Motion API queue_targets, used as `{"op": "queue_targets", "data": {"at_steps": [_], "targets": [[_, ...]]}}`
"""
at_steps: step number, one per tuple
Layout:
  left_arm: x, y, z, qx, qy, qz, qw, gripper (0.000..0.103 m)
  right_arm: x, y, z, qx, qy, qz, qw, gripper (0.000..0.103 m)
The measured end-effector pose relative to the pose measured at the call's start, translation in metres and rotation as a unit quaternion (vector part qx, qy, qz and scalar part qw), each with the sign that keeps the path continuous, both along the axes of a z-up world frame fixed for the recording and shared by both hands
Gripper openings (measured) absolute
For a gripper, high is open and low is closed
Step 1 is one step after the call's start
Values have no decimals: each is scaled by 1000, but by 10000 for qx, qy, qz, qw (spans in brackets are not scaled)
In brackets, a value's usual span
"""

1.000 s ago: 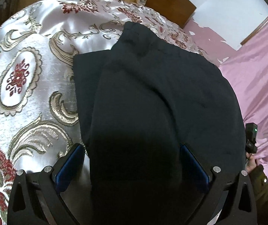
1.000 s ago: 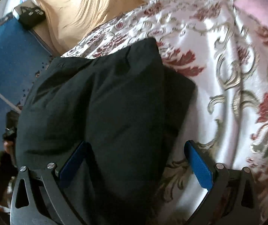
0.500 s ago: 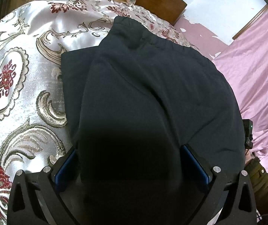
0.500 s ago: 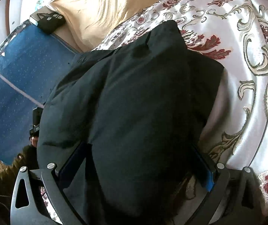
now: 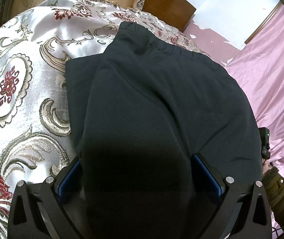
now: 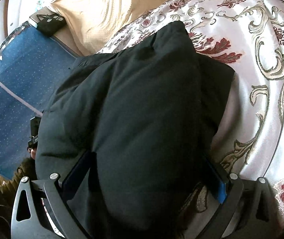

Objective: Fold large clothes

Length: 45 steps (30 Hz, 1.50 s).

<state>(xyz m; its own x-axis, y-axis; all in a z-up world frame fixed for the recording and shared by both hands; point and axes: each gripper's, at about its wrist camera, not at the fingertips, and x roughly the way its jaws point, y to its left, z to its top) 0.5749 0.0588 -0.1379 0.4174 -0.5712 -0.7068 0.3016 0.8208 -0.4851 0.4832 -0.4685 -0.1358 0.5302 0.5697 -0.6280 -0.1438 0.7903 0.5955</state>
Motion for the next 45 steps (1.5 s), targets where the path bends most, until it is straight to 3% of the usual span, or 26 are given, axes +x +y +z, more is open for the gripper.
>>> {"op": "queue_targets", "data": {"at_steps": [5, 11, 15, 17, 19, 24, 29, 32, 34, 45], "targets": [[4, 1, -1, -33, 178, -35, 9998, 103, 7, 6, 2, -206, 206, -69, 9996, 102], [17, -7, 1, 80, 795, -45, 9968, 103, 14, 20, 14, -572, 696, -266, 9956, 102], [18, -13, 5, 185, 1082, 152, 9938, 101, 11, 26, 23, -655, 815, -418, 9936, 91], [15, -16, 9, 261, 1070, 215, 9937, 92, 9, 28, 29, -698, 784, -479, 9933, 84], [10, -19, 14, 385, 1000, 275, 9939, 82, 5, 35, 34, -762, 729, -511, 9931, 75], [0, -26, 30, 776, 760, 521, 9927, 58, 0, 42, 41, -944, 626, -645, 9915, 62], [-18, -47, 61, 1455, 111, 559, 9877, 29, -9, 55, 59, -1438, 272, -835, 9857, 41], [-29, -62, 82, 1817, -264, 541, 9815, 22, -16, 65, 78, -1791, 4, -887, 9798, 29], [-38, -61, 95, 1799, -435, 559, 9811, 20, -20, 66, 90, -1830, -132, -921, 9787, 24], [-96, -71, 145, 1878, -994, 566, 9755, 18, -70, 77, 139, -1809, -632, -718, 9788, 20]]}}
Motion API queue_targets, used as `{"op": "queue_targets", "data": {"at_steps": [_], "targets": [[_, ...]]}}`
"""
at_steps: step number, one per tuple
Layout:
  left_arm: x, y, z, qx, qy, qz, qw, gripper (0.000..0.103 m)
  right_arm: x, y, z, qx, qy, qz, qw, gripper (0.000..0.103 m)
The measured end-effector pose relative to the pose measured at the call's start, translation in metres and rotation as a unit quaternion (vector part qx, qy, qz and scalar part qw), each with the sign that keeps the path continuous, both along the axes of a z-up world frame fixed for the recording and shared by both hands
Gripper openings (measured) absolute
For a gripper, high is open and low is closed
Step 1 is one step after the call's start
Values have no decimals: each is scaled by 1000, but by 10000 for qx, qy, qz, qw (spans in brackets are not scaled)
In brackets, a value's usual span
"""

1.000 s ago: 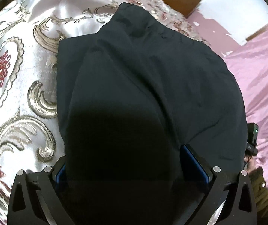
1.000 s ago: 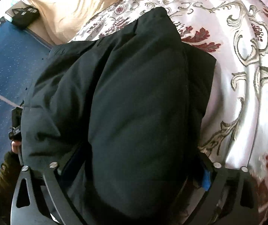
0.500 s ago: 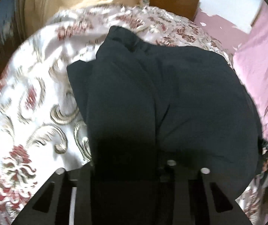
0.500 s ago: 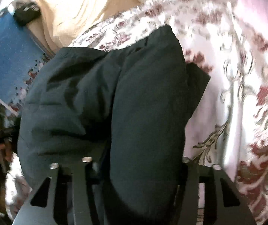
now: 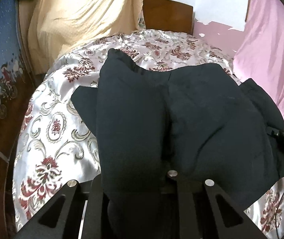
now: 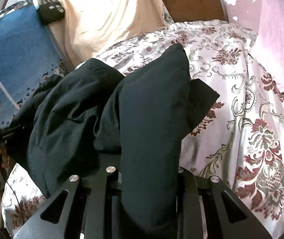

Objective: Fold large clothes

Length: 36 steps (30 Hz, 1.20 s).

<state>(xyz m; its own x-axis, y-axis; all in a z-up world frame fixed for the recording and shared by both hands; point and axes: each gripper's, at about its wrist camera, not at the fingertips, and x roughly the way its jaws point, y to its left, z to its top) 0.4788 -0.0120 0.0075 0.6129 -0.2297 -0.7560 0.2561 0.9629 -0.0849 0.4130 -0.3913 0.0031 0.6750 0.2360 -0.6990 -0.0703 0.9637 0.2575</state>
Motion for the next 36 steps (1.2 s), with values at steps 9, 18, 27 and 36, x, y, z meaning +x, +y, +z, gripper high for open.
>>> {"op": "queue_targets", "data": {"at_steps": [9, 18, 27, 36], "targets": [[-58, 14, 10, -55, -13, 13, 10000, 18, -65, 13, 24, -164, -184, 177, 9995, 20], [-84, 27, -29, -257, 349, 181, 9989, 19, -101, 24, 7, -384, 94, 114, 9992, 20], [-81, 35, -45, -319, 678, 618, 9953, 31, -102, 19, -13, -517, 397, -461, 9968, 36], [-82, 56, -62, -387, 834, 1484, 9846, 92, -97, 19, -29, -535, 499, -869, 9935, 79]]}}
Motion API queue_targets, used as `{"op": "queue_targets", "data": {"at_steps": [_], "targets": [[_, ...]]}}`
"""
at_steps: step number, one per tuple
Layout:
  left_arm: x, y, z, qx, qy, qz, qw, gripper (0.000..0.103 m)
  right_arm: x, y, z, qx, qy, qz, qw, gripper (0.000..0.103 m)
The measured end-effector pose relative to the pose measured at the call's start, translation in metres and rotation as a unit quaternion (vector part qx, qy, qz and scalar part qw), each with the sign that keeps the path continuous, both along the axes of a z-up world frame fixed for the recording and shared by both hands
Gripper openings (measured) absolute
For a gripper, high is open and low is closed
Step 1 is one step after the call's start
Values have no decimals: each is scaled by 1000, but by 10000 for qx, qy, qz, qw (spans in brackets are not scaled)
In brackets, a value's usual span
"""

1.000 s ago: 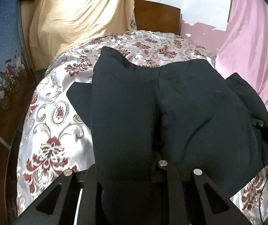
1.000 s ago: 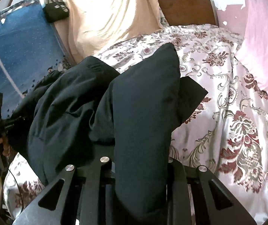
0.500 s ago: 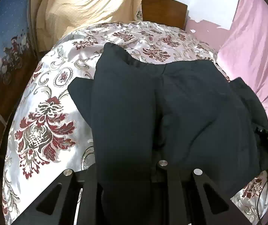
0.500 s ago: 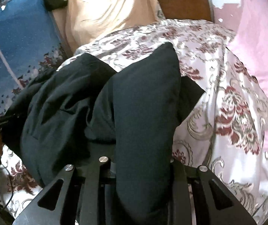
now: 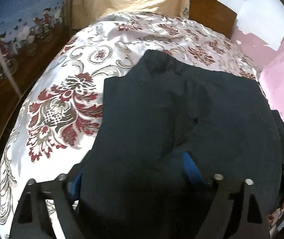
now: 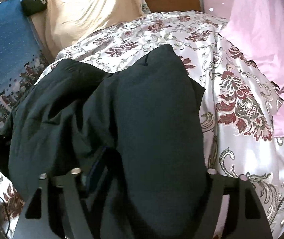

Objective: Fold large clothes

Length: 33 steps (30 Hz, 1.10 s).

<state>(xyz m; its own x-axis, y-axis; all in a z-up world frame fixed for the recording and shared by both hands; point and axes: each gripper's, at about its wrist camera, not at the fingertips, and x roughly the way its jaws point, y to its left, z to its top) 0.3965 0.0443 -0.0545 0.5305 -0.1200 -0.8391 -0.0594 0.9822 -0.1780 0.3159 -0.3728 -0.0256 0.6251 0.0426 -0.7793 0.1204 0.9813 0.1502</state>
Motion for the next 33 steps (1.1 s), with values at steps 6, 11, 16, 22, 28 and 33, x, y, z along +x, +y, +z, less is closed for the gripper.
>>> {"op": "queue_targets", "data": {"at_steps": [6, 11, 16, 22, 28, 33], "targets": [[-17, -7, 12, 262, -413, 30, 9988, 102, -8, 0, 1, 190, -228, -305, 9991, 84], [-30, -13, 29, 356, -815, 135, 9959, 103, -18, 4, 5, 4, -409, -427, 9983, 94], [-43, -21, 40, 257, -1058, 49, 9940, 103, -31, 18, 27, -698, -729, -342, 9943, 102], [-59, -36, 51, 164, -1348, -110, 9907, 103, -43, 32, 50, -856, -979, -219, 9913, 102], [-78, -46, 60, 294, -1575, -210, 9869, 103, -64, 48, 64, -858, -1321, -250, 9872, 102], [-98, -51, 68, 356, -1798, -284, 9827, 103, -87, 58, 75, -789, -1729, -354, 9811, 102]]}}
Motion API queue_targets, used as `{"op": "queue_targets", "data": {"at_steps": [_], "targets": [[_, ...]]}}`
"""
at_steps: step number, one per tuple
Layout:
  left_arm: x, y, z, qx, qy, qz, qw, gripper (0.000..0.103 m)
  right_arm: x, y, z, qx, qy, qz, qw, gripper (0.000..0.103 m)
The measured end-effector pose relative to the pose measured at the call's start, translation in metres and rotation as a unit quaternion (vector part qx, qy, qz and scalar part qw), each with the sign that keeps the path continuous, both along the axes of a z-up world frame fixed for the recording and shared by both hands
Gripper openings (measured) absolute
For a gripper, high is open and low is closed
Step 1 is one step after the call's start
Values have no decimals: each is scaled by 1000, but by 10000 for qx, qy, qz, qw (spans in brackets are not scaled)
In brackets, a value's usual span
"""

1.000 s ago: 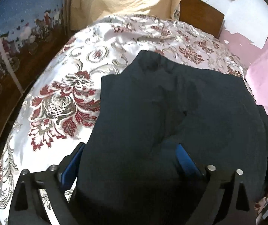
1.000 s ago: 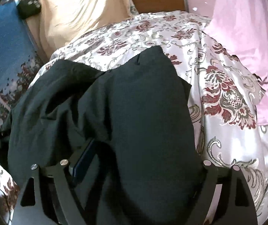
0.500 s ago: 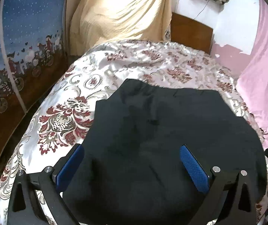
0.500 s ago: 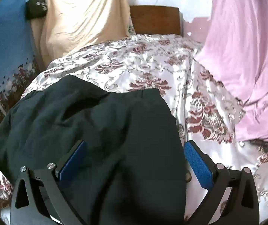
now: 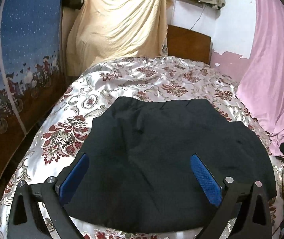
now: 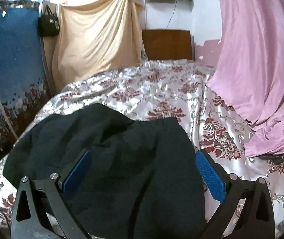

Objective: Fold large clothes
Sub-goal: 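Raise both open tools up and away from the folded black jacket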

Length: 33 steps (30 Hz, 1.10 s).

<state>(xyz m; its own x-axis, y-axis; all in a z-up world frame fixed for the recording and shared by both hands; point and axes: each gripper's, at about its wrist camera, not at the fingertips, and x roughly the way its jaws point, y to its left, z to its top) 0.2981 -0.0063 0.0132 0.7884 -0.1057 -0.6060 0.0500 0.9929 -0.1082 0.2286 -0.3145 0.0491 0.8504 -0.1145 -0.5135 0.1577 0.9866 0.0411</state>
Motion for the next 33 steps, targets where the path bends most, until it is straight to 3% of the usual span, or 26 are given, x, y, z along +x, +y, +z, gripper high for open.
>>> {"op": "queue_targets", "data": {"at_steps": [14, 33], "targets": [[-59, -2, 32, 4, -885, -37, 9961, 103, -63, 52, 27, -83, -876, -15, 9961, 102], [-122, 3, 45, 339, -1541, -6, 9875, 103, -113, 79, 28, -160, -997, 56, 9949, 102]]}}
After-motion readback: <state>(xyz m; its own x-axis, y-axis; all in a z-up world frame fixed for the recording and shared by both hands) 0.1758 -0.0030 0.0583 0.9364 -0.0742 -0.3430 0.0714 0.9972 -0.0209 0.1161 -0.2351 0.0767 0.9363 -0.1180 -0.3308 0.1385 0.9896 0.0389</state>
